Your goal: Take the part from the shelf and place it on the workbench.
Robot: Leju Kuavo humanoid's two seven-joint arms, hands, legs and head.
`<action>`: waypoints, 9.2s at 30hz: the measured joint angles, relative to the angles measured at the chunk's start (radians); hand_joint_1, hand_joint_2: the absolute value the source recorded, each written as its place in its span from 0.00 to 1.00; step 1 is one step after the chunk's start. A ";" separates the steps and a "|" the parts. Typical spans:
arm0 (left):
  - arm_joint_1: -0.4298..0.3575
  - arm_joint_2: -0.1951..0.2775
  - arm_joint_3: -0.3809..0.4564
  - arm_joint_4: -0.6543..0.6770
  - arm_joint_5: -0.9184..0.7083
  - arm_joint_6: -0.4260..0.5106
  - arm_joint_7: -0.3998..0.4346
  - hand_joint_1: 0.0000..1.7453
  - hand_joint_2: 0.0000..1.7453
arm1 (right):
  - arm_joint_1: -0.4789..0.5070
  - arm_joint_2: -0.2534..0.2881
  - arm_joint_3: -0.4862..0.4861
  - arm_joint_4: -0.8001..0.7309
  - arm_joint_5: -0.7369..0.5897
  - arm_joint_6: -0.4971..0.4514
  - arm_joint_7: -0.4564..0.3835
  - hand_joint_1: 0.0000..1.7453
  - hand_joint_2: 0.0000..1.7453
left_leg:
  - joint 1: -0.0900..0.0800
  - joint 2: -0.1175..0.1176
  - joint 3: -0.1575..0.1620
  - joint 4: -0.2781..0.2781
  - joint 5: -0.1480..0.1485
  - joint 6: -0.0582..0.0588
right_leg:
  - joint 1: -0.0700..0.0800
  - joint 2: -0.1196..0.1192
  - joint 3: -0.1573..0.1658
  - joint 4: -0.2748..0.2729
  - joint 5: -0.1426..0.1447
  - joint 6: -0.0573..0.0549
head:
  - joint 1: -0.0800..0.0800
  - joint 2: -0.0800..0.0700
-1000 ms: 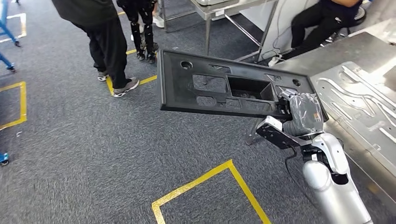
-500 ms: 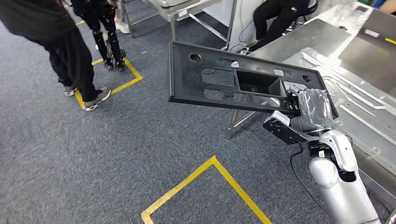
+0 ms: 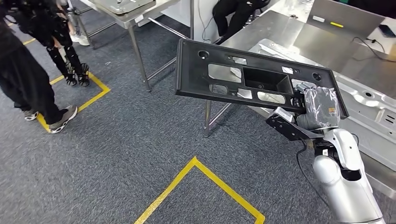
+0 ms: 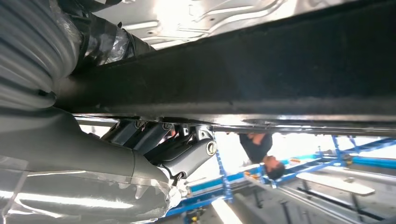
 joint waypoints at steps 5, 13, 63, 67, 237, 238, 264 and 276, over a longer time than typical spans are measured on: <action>-0.010 -0.002 0.007 0.000 -0.012 0.000 0.001 0.00 1.00 | -0.005 -0.012 -0.003 0.008 0.009 0.000 0.006 1.00 1.00 | 0.005 0.054 0.017 -0.031 0.015 0.023 | -0.002 -0.060 -0.034 0.062 -0.040 0.028 | 0.004 0.000; -0.011 -0.005 0.016 0.001 -0.020 -0.002 0.001 0.00 1.00 | -0.016 -0.013 -0.003 0.024 0.009 0.002 0.006 1.00 1.00 | 0.004 0.148 0.031 -0.025 -0.006 0.009 | -0.018 -0.174 -0.035 0.055 -0.002 0.053 | 0.007 0.000; -0.028 0.017 0.041 0.069 -0.060 0.019 0.019 0.00 1.00 | -0.050 -0.002 0.002 0.087 0.078 -0.017 0.038 1.00 1.00 | 0.000 0.066 0.050 -0.048 -0.002 0.020 | -0.012 -0.117 0.002 -0.018 0.013 0.031 | 0.009 0.000; -0.030 0.016 0.041 0.075 -0.060 0.019 0.019 0.00 1.00 | -0.060 -0.002 0.002 0.090 0.078 -0.016 0.037 1.00 1.00 | 0.015 0.075 0.077 -0.092 0.022 0.024 | -0.013 -0.116 -0.065 0.133 -0.070 0.045 | 0.012 0.000; -0.041 -0.038 0.135 0.017 -0.090 -0.060 -0.053 0.00 0.00 | -0.143 0.087 0.201 0.250 0.049 0.145 0.014 0.00 0.00 | -0.007 0.069 -0.001 -0.067 0.078 0.032 | -0.011 -0.116 -0.021 0.198 -0.174 0.042 | 0.010 0.000; -0.041 -0.038 0.135 0.017 -0.090 -0.060 -0.052 0.00 0.00 | -0.139 0.086 0.203 0.249 0.049 0.145 0.014 0.00 0.00 | -0.006 0.069 -0.003 -0.063 0.077 0.031 | -0.015 -0.116 -0.033 0.220 -0.171 0.046 | 0.010 0.000; -0.043 -0.038 0.134 0.016 -0.091 -0.065 -0.040 0.00 0.00 | -0.133 0.068 0.224 0.208 0.038 0.142 0.012 0.00 0.00 | -0.022 0.076 0.063 -0.064 0.020 0.039 | 0.001 -0.118 -0.053 0.031 0.002 0.020 | 0.009 0.000; -0.044 -0.038 0.134 0.015 -0.090 -0.070 -0.039 0.00 0.00 | -0.132 0.061 0.225 0.200 0.036 0.145 0.016 0.00 0.00 | -0.019 0.079 -0.079 -0.005 0.105 0.000 | -0.007 -0.115 0.095 0.003 -0.086 0.022 | 0.008 0.000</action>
